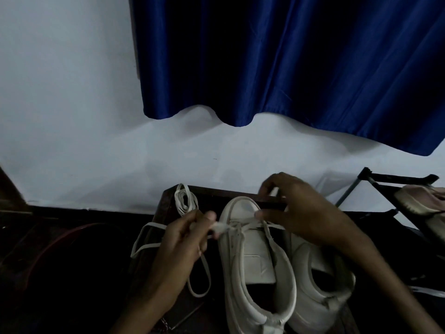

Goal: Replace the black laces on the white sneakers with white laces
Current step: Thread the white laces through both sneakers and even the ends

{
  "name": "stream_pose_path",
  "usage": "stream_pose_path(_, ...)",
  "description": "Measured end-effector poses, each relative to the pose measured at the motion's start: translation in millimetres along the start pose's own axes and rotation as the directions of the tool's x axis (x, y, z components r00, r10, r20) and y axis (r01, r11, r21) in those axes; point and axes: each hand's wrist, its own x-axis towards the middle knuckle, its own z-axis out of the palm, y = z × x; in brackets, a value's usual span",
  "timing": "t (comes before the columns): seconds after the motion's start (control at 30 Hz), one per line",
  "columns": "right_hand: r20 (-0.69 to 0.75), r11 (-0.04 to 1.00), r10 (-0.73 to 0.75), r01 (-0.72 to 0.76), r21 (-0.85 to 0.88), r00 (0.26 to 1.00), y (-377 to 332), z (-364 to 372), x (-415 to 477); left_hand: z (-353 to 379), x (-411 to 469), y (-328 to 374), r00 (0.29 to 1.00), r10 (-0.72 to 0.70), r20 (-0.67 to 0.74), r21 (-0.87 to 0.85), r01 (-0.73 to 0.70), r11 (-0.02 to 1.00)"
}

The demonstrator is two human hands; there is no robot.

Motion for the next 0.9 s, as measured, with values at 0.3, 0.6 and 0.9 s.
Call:
stream_pose_path(0.3,0.014,0.997,0.061,-0.062,0.042,0.998,-22,22,-39,21,-5,-25,0.988,0.055,0.142,0.207,-0.084,0.975)
stream_pose_path(0.6,-0.004,0.994,0.102,-0.102,0.045,0.995,-18,39,-40,1,1,2,0.972,-0.042,-0.233,-0.287,-0.027,0.958)
stream_pose_path(0.9,-0.02,0.99,0.137,-0.136,0.042,0.99,-18,41,-38,-27,-1,23,0.973,-0.118,0.199,-0.409,0.192,0.892)
